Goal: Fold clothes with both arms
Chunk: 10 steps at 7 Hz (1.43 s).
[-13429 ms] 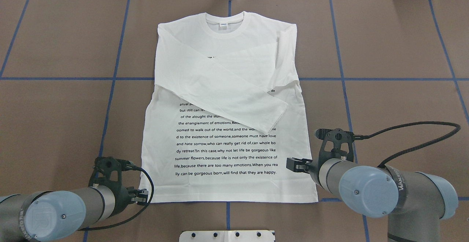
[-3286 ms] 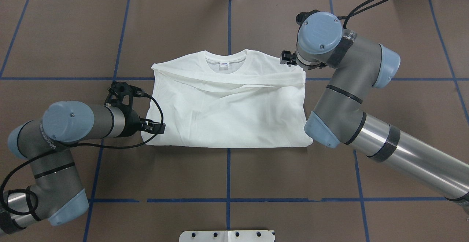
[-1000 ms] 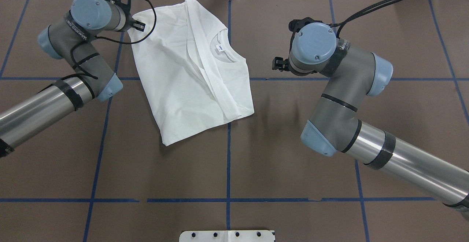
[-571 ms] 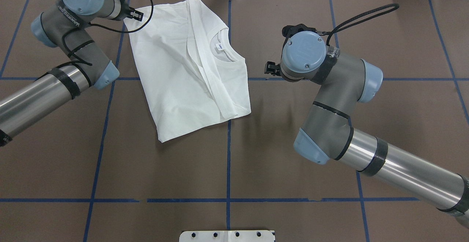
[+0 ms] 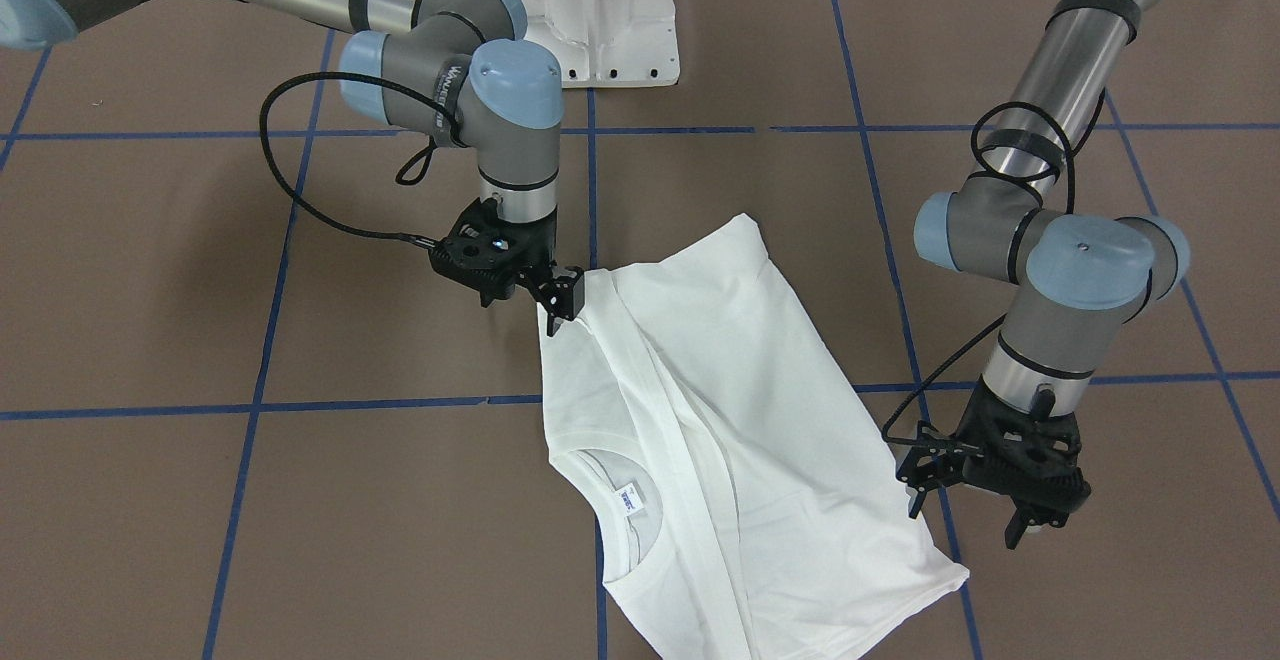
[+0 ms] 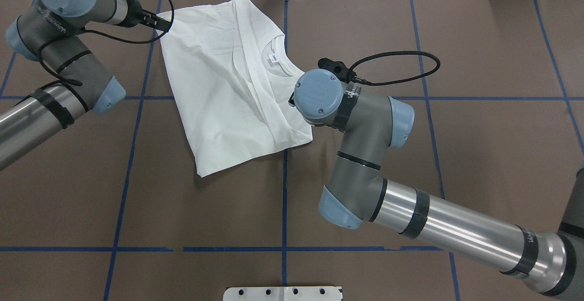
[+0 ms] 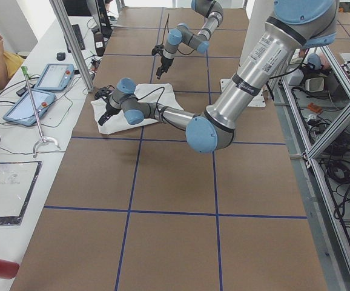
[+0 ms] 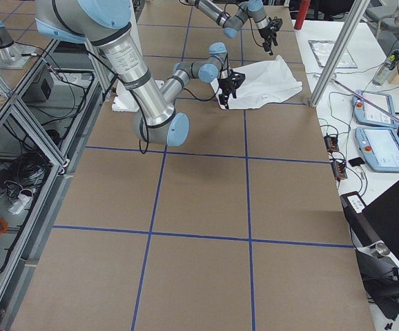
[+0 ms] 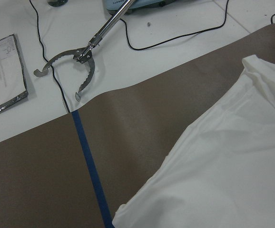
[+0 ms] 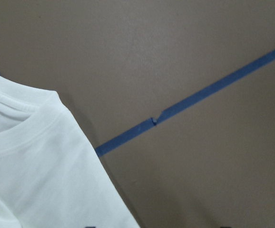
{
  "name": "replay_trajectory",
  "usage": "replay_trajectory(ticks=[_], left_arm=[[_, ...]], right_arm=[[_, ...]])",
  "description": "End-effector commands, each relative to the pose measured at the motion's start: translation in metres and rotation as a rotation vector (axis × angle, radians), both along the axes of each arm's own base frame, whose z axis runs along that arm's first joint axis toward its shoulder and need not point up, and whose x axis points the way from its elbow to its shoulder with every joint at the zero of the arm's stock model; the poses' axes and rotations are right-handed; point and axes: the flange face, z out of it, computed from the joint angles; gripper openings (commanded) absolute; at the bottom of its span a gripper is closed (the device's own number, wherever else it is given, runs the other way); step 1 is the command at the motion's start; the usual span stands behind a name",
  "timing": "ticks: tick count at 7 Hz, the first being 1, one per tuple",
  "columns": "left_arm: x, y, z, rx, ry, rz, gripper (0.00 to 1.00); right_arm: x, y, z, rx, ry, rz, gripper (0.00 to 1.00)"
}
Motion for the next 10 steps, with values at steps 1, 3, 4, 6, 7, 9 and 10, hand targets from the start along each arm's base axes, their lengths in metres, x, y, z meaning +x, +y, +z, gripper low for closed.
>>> replay_trajectory(ticks=[1,3,4,6,7,9,10], left_arm=[[0.001,0.006,0.000,-0.008,0.017,-0.005,1.00],[0.003,0.007,-0.001,-0.010,0.020,-0.004,1.00],[0.003,0.007,-0.001,-0.010,0.020,-0.004,1.00],[0.003,0.008,0.002,-0.013,0.018,-0.003,1.00],[0.001,0.014,0.010,-0.008,0.019,-0.002,1.00],[0.000,0.018,0.017,0.003,0.028,-0.001,1.00],[0.000,0.018,0.017,0.003,0.028,-0.001,1.00]], right_arm=[[-0.031,0.019,0.004,-0.078,-0.013,0.069,0.82],[-0.043,0.035,0.008,-0.068,0.003,0.069,0.81],[-0.045,0.037,0.008,-0.072,0.001,0.078,0.78],[-0.045,0.037,0.005,-0.070,-0.005,0.080,0.24],[-0.044,0.035,0.003,-0.067,-0.006,0.083,0.00],[-0.041,0.031,0.001,-0.061,-0.001,0.080,0.00],[-0.030,0.026,-0.005,-0.053,0.006,0.076,0.00]])
